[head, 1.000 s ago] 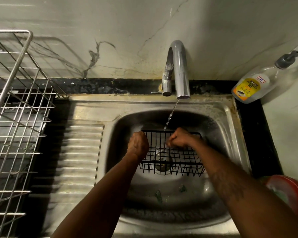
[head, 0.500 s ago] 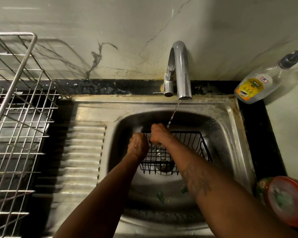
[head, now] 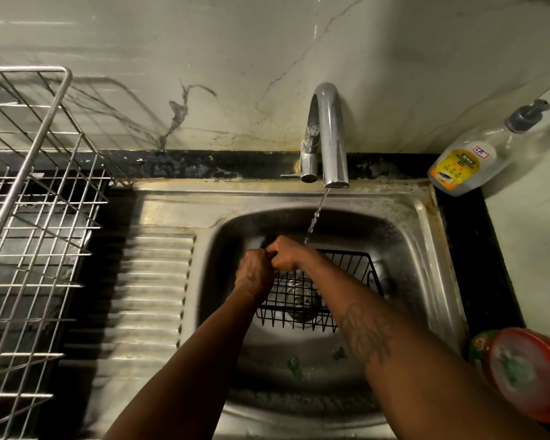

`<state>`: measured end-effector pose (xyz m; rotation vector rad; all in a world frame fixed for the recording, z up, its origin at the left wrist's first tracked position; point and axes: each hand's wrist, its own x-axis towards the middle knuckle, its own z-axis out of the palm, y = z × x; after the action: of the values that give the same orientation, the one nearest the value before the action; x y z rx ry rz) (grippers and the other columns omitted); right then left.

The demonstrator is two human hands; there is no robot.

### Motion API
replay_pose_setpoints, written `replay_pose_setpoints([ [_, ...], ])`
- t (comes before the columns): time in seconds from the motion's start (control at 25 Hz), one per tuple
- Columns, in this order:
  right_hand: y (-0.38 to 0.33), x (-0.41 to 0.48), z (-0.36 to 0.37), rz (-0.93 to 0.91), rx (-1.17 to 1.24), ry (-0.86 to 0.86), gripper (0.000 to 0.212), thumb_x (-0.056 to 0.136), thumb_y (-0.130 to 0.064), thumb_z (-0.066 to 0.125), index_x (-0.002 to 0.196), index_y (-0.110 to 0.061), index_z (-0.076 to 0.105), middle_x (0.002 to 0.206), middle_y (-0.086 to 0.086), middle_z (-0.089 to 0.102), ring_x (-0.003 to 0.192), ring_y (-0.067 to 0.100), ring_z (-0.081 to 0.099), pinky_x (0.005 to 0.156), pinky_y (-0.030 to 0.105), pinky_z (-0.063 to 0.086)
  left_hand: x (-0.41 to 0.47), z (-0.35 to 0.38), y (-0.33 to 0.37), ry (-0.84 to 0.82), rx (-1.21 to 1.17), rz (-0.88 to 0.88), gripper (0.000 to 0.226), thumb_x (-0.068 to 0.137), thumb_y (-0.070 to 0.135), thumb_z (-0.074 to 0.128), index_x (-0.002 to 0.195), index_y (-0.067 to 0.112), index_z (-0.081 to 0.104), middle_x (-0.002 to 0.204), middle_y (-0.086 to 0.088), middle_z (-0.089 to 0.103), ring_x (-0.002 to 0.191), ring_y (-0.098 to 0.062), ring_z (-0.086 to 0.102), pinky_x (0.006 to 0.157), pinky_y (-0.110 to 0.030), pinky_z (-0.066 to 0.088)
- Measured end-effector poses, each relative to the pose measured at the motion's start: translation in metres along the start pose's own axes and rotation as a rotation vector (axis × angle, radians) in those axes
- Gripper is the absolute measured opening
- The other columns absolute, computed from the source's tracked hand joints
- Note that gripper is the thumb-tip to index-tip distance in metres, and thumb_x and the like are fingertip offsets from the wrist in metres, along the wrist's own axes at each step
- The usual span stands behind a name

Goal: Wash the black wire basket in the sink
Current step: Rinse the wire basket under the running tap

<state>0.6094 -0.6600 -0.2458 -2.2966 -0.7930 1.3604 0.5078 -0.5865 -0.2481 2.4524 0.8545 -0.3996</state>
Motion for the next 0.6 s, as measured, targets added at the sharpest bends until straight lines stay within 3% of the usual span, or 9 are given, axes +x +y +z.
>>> replay_pose_setpoints([
  [0.08,0.021,-0.006,-0.002,-0.021,0.131,-0.028,0.025,0.092,-0.010,0.065,0.110,-0.024,0.075,0.101,0.006,0.074,0.084,0.021,0.069,0.072,0.034,0.059,-0.001,-0.001,0.001,-0.005,0.005,-0.021,0.017,0.096,0.015,0.056,0.103,0.008,0.069,0.090,-0.011,0.066,0.079,-0.027,0.066,0.062,-0.028,0.045],
  [0.16,0.048,-0.018,-0.009,0.016,0.199,-0.024,0.026,0.093,-0.015,0.068,0.115,-0.027,0.073,0.106,-0.002,0.073,0.082,0.010,0.065,0.071,0.025,0.054,0.000,0.002,-0.001,-0.010,0.013,-0.058,0.016,0.097,0.015,0.054,0.095,0.007,0.067,0.083,-0.008,0.061,0.067,-0.018,0.059,0.055,-0.025,0.044],
  [0.28,0.083,-0.030,-0.030,0.189,0.215,0.119,0.014,0.088,-0.018,0.074,0.102,-0.019,0.077,0.106,0.001,0.074,0.100,0.012,0.066,0.094,0.035,0.053,0.002,0.002,-0.007,-0.012,-0.022,-0.096,0.014,0.094,0.006,0.054,0.083,0.011,0.061,0.082,-0.007,0.064,0.062,-0.011,0.056,0.048,-0.019,0.042],
  [0.4,0.088,-0.033,-0.035,0.347,0.087,0.261,0.012,0.082,-0.025,0.080,0.090,-0.017,0.076,0.092,0.001,0.072,0.092,0.015,0.066,0.082,0.032,0.054,0.000,-0.002,-0.010,0.008,-0.053,-0.142,0.014,0.092,0.002,0.054,0.083,0.009,0.063,0.082,-0.008,0.065,0.066,-0.016,0.062,0.054,-0.025,0.052],
  [0.52,0.078,-0.039,-0.019,0.221,-0.116,0.495,0.013,0.088,-0.032,0.075,0.082,-0.022,0.069,0.081,-0.002,0.068,0.074,0.013,0.064,0.069,0.031,0.057,-0.005,-0.006,-0.014,0.018,-0.069,-0.163,0.017,0.094,0.001,0.050,0.082,0.010,0.060,0.081,-0.005,0.059,0.066,-0.014,0.056,0.057,-0.026,0.047],
  [0.6,0.078,-0.044,-0.021,0.064,-0.333,0.665,0.006,0.091,-0.026,0.070,0.090,-0.021,0.070,0.088,-0.001,0.068,0.085,0.016,0.063,0.075,0.032,0.054,-0.010,-0.012,-0.017,0.040,-0.057,-0.159,0.019,0.096,0.003,0.048,0.082,0.013,0.054,0.080,-0.003,0.053,0.065,-0.012,0.051,0.058,-0.026,0.044],
])
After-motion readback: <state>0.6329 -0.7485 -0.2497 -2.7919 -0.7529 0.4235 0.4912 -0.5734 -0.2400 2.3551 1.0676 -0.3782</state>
